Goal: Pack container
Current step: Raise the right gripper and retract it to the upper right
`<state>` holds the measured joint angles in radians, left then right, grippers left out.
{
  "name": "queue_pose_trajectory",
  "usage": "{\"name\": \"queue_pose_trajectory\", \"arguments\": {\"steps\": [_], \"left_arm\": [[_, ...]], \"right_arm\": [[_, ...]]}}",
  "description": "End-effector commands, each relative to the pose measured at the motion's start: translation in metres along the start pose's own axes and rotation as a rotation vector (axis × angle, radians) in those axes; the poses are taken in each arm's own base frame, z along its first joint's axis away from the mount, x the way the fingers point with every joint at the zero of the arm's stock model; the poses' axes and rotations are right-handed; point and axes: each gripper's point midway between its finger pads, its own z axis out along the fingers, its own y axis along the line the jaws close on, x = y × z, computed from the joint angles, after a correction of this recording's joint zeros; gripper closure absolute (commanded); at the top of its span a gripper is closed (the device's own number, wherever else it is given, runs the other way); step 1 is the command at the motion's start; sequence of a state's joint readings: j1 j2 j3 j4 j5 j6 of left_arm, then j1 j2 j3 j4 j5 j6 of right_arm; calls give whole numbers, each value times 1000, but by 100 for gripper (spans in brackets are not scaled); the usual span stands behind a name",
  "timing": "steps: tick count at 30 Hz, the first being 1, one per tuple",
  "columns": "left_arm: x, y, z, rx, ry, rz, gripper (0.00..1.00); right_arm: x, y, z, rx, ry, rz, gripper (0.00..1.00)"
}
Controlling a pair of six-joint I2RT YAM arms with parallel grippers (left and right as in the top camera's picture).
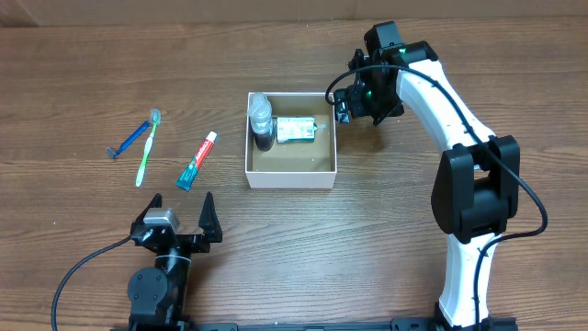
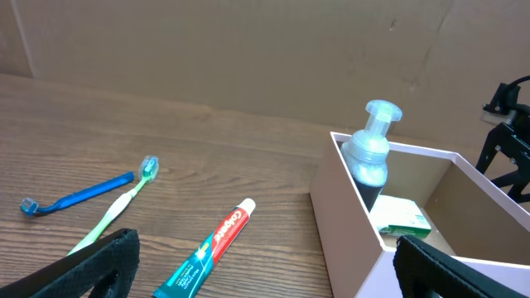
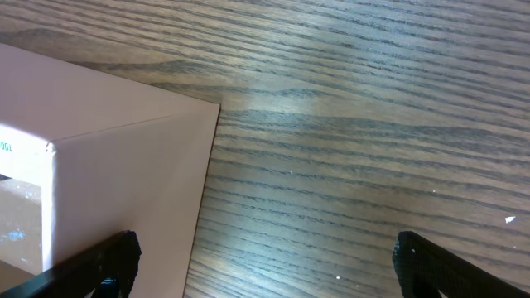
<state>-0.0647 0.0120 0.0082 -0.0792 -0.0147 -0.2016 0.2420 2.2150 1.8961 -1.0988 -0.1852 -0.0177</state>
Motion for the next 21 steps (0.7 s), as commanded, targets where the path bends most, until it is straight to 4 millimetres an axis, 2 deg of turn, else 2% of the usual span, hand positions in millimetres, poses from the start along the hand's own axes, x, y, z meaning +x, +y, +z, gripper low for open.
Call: {"name": "queue_pose_trajectory", "arguments": {"steps": [1, 5, 9, 12, 15, 18, 21], "left_arm": [[-1, 0, 0, 2, -6, 19, 0], [-1, 0, 0, 2, -6, 19, 0], [0, 0, 0, 2, -5, 19, 0], [-1, 0, 0, 2, -6, 19, 0], [0, 0, 0, 2, -5, 19, 0], [-1, 0, 0, 2, -6, 19, 0], [-1, 0, 0, 2, -6, 19, 0]], "right_arm": [[-17, 1, -33, -13, -83, 76, 0], [-21, -22, -55, 15, -91, 179, 0], [-18, -59, -94, 93, -95, 273, 0], [-13, -75, -118, 110, -90, 317, 0], [-3, -97, -133, 166, -75, 364, 0], [7, -124, -141, 212, -75, 501, 0], [17, -141, -146, 201, -64, 596, 0]]}}
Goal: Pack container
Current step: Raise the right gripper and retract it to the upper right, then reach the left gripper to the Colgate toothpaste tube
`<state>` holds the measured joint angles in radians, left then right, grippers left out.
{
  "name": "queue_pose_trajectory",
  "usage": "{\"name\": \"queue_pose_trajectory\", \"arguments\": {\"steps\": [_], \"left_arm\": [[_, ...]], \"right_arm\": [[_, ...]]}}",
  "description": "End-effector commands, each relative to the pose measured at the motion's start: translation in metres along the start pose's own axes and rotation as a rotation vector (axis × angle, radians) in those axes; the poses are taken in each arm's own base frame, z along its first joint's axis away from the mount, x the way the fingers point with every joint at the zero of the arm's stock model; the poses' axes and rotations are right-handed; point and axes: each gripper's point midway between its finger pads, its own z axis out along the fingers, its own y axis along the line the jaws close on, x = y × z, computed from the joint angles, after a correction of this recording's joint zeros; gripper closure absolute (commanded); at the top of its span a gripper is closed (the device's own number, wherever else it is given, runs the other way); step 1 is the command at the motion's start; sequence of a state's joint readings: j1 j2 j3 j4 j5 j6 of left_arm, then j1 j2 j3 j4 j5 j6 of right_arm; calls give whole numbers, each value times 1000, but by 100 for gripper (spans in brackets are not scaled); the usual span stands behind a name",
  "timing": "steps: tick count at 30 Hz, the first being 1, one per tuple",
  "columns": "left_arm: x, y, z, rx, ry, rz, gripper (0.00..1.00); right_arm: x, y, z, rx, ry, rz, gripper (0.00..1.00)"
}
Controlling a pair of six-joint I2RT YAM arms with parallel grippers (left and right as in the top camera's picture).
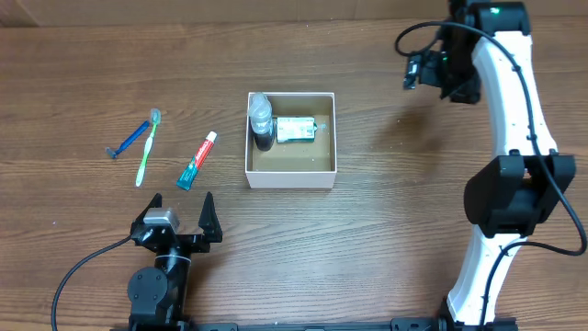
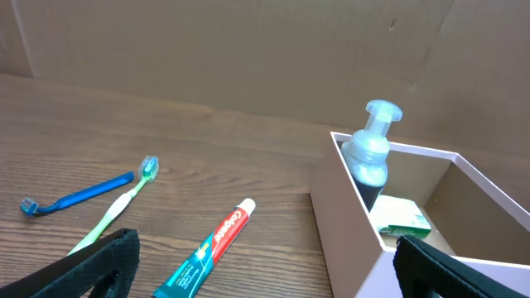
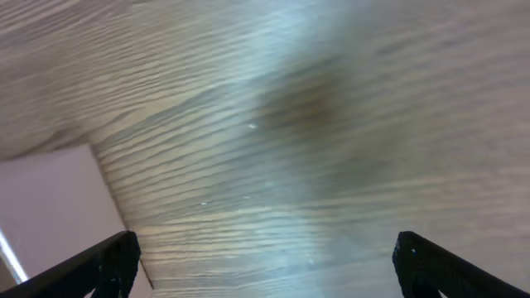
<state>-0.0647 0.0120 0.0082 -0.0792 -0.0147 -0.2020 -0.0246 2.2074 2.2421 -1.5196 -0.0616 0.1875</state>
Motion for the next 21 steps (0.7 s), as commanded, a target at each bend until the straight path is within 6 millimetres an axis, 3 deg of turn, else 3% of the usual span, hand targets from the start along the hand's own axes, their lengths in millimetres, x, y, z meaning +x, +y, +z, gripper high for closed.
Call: {"name": "queue_pose_trajectory", "arguments": {"steps": [1, 6, 10, 14, 16, 19, 21], "left_arm": [[-1, 0, 0, 2, -6, 19, 0], [-1, 0, 0, 3, -6, 18, 0], [-1, 0, 0, 2, -6, 19, 0], [-2, 4, 0, -18, -10, 60, 0], [-1, -5, 0, 33, -7, 44, 0], [-15, -25, -3, 142, -53, 26, 0], [-37, -34, -9, 180, -94, -20, 0]], "right_arm": [[-7, -28, -26, 2, -48, 142, 0], [4, -57, -28, 66, 0, 189, 0], [7, -82, -30, 77, 16, 331, 0], [11, -93, -32, 48, 40, 381, 0], [10, -96, -32, 39, 39, 391, 0], [6, -96, -32, 36, 24, 391, 0], [2, -96, -32, 32, 7, 389, 0]]}}
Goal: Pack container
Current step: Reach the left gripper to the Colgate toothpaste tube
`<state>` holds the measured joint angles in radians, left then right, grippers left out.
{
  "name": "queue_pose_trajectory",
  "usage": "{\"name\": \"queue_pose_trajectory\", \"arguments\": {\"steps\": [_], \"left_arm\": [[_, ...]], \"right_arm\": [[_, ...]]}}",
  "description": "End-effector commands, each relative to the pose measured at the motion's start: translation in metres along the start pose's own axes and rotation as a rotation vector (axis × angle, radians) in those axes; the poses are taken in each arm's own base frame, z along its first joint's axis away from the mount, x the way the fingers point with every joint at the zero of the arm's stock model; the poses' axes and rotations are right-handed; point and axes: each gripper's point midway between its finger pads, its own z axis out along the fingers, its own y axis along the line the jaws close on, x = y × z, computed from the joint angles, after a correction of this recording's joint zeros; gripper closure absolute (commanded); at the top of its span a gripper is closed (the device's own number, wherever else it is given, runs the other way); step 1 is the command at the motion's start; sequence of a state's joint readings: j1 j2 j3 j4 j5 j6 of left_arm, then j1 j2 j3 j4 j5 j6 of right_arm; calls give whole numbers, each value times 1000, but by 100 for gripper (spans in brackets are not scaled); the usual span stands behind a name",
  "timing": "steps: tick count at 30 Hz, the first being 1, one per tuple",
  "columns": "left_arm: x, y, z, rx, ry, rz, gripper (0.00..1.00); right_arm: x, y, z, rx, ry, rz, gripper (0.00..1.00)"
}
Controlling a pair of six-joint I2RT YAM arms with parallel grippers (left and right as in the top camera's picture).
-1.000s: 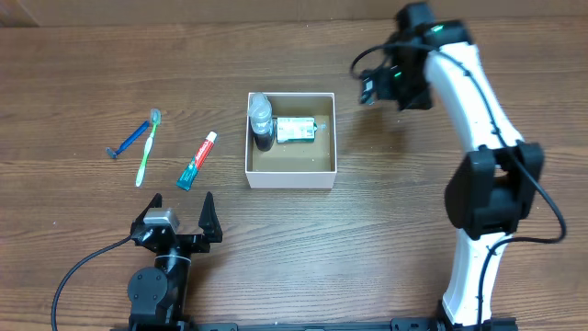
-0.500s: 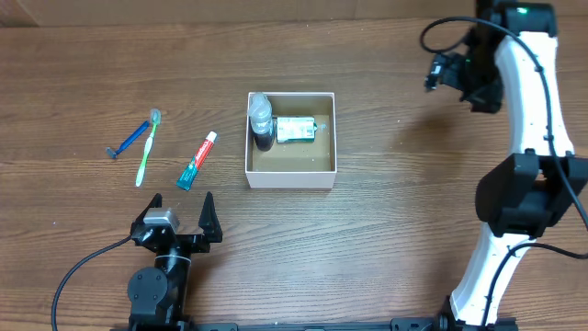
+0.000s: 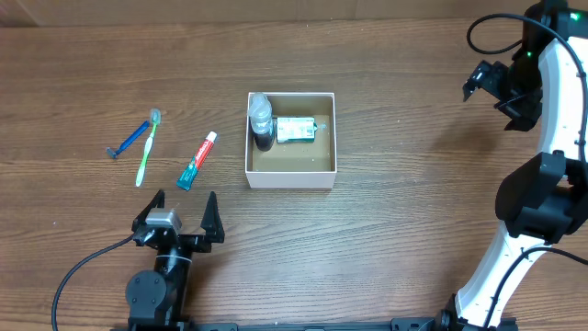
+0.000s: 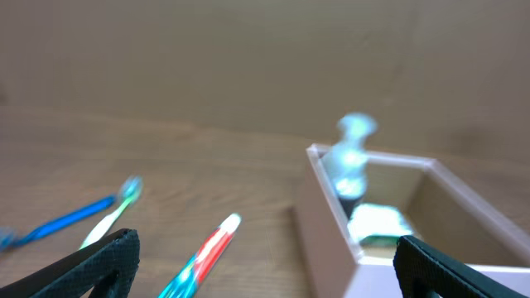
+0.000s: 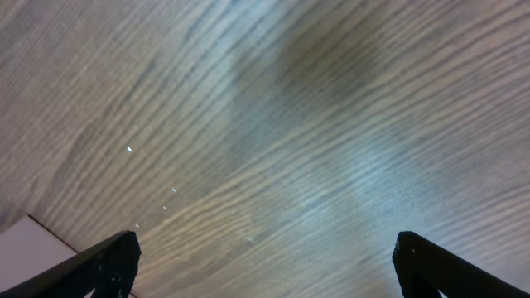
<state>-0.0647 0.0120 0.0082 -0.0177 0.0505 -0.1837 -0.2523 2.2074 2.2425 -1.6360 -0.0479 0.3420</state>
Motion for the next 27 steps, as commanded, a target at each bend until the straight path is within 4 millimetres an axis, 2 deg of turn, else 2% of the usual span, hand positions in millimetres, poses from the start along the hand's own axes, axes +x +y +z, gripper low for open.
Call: {"name": "queue_pose_trajectory", "arguments": {"steps": [1, 5, 7, 10, 14, 19, 27], "left_arm": [[-36, -23, -8, 108, -60, -51, 0], [-84, -29, -20, 74, -2, -44, 0], [-101, -32, -18, 61, 73, -11, 0], [-121, -35, -6, 32, 258, 20, 0], [-131, -36, 12, -1, 505, 27, 0], [-122, -33, 35, -29, 734, 22, 0], [-64, -13, 74, -57, 972, 102, 0]], "right_arm": [[-5, 10, -22, -49, -75, 0, 0], [-14, 14, -23, -66, -113, -3, 0], [-18, 16, -24, -73, -129, -5, 0], [-23, 18, -25, -81, -148, -6, 0], [-25, 19, -25, -85, -155, -7, 0], [-25, 19, -25, -85, -155, -7, 0], [-25, 19, -25, -85, -155, -7, 0]]}}
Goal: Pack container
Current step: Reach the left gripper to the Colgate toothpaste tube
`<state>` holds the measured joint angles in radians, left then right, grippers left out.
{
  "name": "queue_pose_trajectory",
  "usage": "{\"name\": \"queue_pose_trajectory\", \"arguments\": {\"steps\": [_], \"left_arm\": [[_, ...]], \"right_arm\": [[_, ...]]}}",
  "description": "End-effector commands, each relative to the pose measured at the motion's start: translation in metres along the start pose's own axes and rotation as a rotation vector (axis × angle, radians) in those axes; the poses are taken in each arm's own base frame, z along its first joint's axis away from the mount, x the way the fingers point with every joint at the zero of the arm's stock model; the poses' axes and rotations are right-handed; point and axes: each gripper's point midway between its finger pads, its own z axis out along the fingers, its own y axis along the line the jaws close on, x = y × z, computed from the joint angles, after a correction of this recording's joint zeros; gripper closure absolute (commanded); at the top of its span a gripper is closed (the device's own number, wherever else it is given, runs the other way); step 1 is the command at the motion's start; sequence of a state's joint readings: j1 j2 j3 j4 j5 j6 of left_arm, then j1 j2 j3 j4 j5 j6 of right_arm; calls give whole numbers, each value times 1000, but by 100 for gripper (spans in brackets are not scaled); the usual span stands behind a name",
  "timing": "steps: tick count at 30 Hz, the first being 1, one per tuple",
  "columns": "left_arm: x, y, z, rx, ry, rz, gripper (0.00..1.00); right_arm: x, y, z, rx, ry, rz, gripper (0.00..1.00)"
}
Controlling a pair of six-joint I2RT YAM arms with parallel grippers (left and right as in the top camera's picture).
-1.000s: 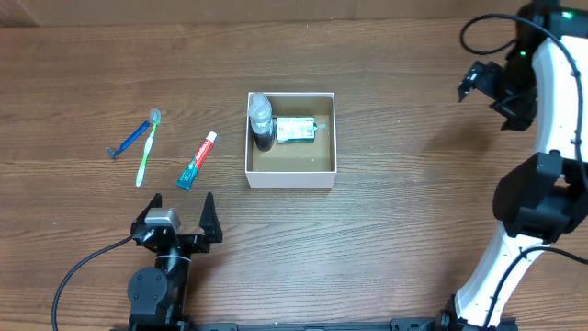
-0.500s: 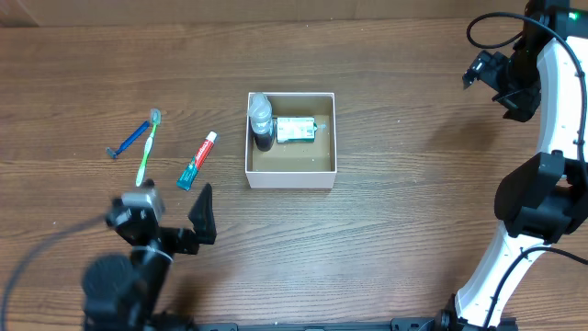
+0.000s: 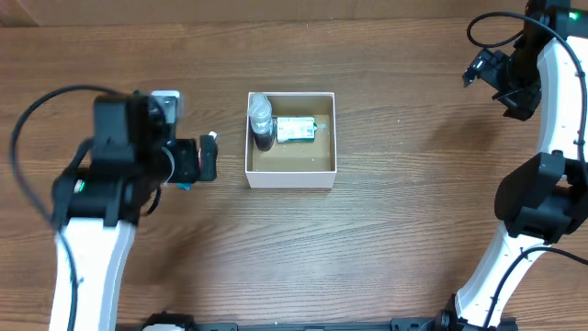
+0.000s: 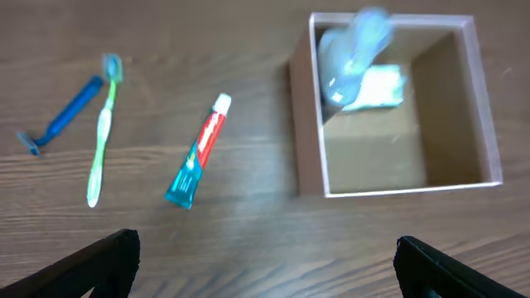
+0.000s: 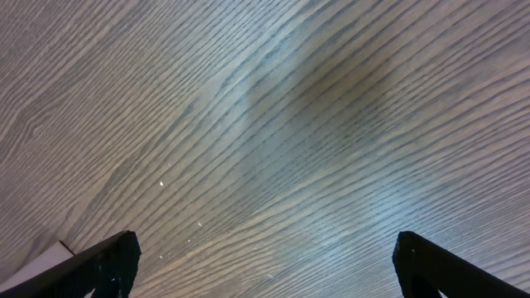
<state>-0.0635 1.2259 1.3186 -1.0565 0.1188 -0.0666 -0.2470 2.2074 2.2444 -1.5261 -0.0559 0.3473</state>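
A white open box (image 3: 290, 176) stands mid-table, holding a clear pump bottle (image 3: 262, 118) and a green packet (image 3: 296, 130). In the left wrist view the box (image 4: 307, 124) lies below the camera at right. Left of it on the wood are a red-and-teal toothpaste tube (image 4: 199, 150), a green toothbrush (image 4: 102, 131) and a blue razor (image 4: 58, 122). My left gripper (image 3: 191, 161) hovers open above the toothpaste, whose cap (image 3: 211, 136) peeks out. My right gripper (image 3: 484, 75) is open and empty, high at the far right.
In the overhead view the left arm (image 3: 101, 198) covers the toothbrush and razor. The right wrist view shows bare wood grain (image 5: 273, 124) between the open fingers. The table's back edge runs along the top of the overhead view.
My left arm has gone from its low rest at the front edge to high above the toothpaste, its camera now looking down. The right gripper has barely shifted at the far right.
My right gripper was open beside the box's far right corner, then further right, then at the table's far right, where it stays. The left gripper rested open at the front edge through the first two moments, started moving, and now hangs over the toothpaste.
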Motion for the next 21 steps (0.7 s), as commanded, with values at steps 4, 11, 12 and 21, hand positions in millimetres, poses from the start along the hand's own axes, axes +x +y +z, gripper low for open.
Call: {"name": "queue_pose_trajectory", "arguments": {"steps": [4, 11, 12, 21], "left_arm": [[-11, 16, 44, -60, 69, 61, 0], [-19, 22, 97, -55, 119, 199, 0], [-15, 23, 106, -52, 143, 224, 0], [39, 37, 192, -24, 406, 247, 0]], "right_arm": [[-4, 6, -23, -32, -57, 1, 0], [-4, 6, -23, -32, -57, 1, 0], [-4, 6, -23, -32, -57, 1, 0], [-4, 6, -23, -32, -57, 1, 0]]}}
